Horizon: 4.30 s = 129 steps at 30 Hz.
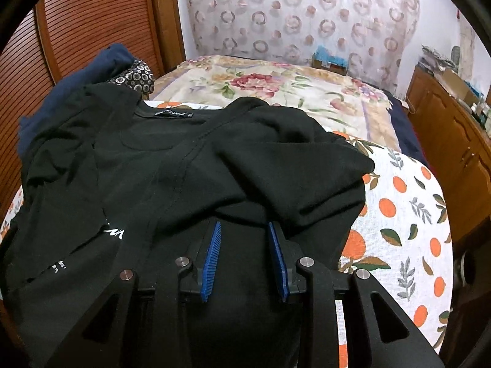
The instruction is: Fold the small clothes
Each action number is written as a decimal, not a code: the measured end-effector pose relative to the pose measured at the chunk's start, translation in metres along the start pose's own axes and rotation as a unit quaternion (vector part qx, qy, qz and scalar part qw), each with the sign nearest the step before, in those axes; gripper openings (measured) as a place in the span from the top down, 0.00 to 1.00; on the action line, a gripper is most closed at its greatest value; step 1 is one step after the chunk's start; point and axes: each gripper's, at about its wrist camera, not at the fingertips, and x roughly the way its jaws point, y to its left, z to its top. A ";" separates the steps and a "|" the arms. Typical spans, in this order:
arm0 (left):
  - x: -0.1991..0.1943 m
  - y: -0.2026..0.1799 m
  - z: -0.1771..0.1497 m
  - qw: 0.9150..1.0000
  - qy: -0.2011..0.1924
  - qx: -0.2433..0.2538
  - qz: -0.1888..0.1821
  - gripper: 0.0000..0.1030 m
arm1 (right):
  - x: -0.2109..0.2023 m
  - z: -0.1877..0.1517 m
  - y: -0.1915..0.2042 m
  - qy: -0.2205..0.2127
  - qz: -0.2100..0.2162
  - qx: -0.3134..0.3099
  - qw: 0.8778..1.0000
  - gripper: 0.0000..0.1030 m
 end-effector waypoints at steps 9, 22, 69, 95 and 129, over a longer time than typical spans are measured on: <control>0.011 0.012 0.026 1.000 0.002 0.012 0.004 0.18 | 0.001 -0.009 0.008 -0.014 -0.028 -0.012 0.999 0.56; 0.053 0.025 0.080 1.000 0.013 0.028 0.002 0.18 | 0.002 -0.013 0.003 -0.012 -0.015 -0.010 1.000 0.43; 0.081 0.085 0.150 0.995 -0.009 0.021 0.093 0.93 | 0.001 -0.014 0.003 -0.014 -0.016 -0.013 1.000 0.43; 0.079 0.064 0.135 0.998 -0.020 0.025 0.058 0.93 | 0.024 0.027 -0.086 -0.005 0.041 0.094 0.995 0.43; -0.047 0.035 0.114 0.992 -0.120 0.031 0.024 0.93 | -0.101 -0.003 -0.048 -0.182 0.015 0.021 0.983 0.91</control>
